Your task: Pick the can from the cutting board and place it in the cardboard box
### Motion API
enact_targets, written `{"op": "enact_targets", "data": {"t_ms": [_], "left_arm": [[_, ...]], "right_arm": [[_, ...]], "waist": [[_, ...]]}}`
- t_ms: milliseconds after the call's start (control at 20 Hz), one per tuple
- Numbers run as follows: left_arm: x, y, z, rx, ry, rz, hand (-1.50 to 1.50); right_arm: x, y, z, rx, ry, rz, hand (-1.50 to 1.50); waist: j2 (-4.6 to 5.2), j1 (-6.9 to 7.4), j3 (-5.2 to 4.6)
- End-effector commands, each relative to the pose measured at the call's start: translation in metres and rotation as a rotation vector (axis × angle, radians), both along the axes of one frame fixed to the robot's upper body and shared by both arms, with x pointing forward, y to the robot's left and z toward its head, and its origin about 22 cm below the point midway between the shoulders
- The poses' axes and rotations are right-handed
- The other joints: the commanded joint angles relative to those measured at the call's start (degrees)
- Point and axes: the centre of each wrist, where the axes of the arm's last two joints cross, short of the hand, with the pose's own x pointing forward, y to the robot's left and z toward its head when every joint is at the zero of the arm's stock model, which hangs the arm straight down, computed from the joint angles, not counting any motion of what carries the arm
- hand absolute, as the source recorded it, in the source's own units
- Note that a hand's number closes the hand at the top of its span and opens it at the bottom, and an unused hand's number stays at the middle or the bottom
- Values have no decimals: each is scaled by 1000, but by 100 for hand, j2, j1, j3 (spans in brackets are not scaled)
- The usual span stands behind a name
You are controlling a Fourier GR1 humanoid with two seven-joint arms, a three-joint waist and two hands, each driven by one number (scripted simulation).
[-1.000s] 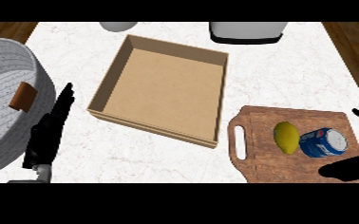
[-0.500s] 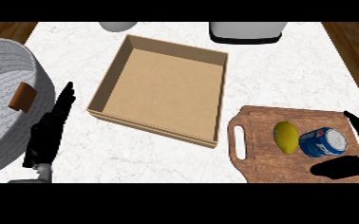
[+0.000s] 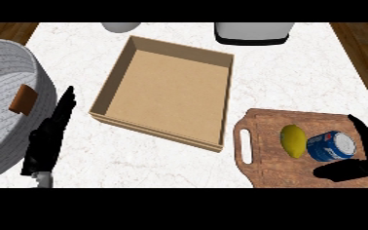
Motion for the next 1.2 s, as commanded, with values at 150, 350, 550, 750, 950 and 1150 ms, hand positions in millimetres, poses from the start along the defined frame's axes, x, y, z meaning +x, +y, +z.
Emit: {"op": "enact_targets", "data": {"t_ms": [150,350,550,750,950,1150], "left_arm": [[7,3,-10,11,2,-3,0],[13,-7,-12,6,-21,-1,0],[-4,-9,2,7,-2,9,0],[-6,-6,-9,0,22,-14,0],[6,-20,-17,14,1,-3,0],[9,-6,3,5,-1,-3,0]], "right_arm": [[15,-15,-5,21,3,-2,-150],[19,16,-30,3,21,5,-150],[14,-12,-14,-7,51,24,-150],[13,-4,-38,50,56,23,150],[13,-10,-43,-101,-3,43,150],[6,-3,-48,-220,-43,22,150]], "waist": [[4,1,0],[4,1,0],[-1,12,0],[0,12,1],[6,8,1],[1,10,1]]}}
